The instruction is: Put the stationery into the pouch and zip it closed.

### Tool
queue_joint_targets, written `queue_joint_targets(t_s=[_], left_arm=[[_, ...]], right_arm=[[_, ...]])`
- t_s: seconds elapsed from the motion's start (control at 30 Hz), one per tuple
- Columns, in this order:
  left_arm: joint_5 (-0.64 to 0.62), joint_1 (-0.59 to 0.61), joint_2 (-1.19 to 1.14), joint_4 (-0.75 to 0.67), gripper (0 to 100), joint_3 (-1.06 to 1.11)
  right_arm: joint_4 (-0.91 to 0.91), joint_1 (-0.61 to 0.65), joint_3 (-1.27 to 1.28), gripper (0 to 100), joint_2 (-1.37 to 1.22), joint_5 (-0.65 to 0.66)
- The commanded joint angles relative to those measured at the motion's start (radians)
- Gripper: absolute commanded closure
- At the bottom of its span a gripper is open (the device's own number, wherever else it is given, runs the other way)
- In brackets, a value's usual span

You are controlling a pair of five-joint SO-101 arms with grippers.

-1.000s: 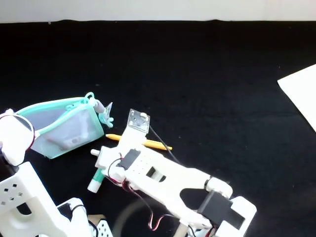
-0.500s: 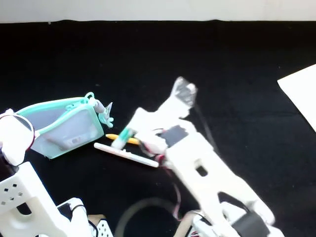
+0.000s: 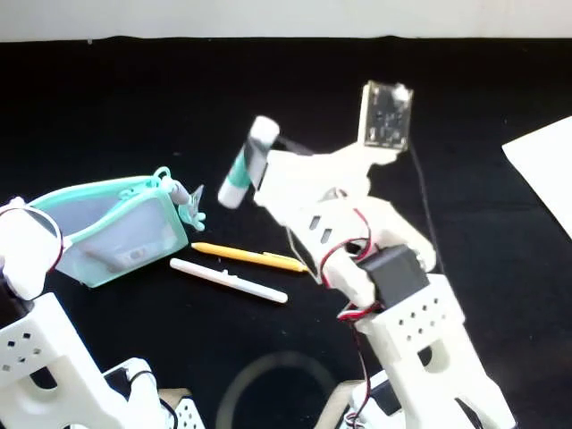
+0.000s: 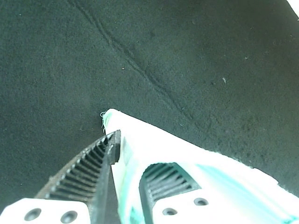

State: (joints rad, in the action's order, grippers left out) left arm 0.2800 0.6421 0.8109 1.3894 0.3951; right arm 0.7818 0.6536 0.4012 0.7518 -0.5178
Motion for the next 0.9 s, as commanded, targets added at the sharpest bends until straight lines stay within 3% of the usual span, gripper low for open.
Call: queue_joint_targets(t_s=[0.0, 0.33, 0.6, 0.87], left_arm=[[0.002, 0.005, -0.010, -0.014, 99, 0.007], [0.003, 0.005, -0.007, -0.020, 99, 0.031], [0.003, 0.005, -0.002, -0.074, 99, 0.120], [0.003, 0.005, -0.008, -0.078, 99, 0.113]], right_arm=[[-0.025, 0.048, -0.128, 99.4, 0.033, 0.129], [-0.028, 0.266, -0.446, 99.4, -0.252, 0.313], [-0.027, 0.374, -0.708, 99.4, -0.466, 0.336], [-0.019, 0.456, -0.736, 99.4, -0.504, 0.331]])
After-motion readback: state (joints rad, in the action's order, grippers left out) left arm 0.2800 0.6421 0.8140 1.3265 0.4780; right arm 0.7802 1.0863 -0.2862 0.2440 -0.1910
